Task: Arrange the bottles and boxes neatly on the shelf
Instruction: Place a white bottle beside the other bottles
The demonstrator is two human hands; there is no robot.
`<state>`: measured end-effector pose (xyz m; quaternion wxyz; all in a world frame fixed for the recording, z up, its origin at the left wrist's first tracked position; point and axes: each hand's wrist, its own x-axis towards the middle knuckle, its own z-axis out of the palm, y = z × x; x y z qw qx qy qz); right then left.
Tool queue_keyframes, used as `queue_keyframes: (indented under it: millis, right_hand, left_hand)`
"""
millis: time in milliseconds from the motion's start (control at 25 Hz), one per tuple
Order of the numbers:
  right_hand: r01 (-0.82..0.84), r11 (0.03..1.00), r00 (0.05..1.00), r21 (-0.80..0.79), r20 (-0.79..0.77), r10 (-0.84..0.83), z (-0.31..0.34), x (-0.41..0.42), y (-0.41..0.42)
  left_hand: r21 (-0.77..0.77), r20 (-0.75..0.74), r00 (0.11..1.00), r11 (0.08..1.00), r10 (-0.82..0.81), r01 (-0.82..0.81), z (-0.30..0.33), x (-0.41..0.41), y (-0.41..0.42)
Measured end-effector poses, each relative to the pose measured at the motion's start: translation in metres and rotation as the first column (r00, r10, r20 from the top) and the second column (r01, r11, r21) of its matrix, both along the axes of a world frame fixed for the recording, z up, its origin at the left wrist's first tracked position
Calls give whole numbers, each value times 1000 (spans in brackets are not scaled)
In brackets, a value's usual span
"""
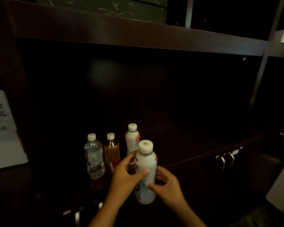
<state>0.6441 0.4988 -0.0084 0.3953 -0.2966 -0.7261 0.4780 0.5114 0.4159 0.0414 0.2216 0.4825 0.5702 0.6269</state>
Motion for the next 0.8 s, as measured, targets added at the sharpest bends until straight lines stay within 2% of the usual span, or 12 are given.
queue_keyframes:
  millis: [160,320,560,800]
  right_hand:
    - [26,999,1000,37,-14,-26,15,-12,63]
    - [15,999,1000,36,12,-15,14,-21,122]
    - [-75,997,995,-3,65,75,-6,-30,190]
    - [-201,978,978,-59,42,203,-20,-51,247]
  left_hand:
    - [13,-55,998,1000,-10,10,12,-16,69]
    - [-13,-41,999,1000,-18,17,11,-28,125]
    - [-57,-14,997,995,76,-76,-10,-29,184]
    - [-67,-22,977,975,213,-214,-20,-30,227]
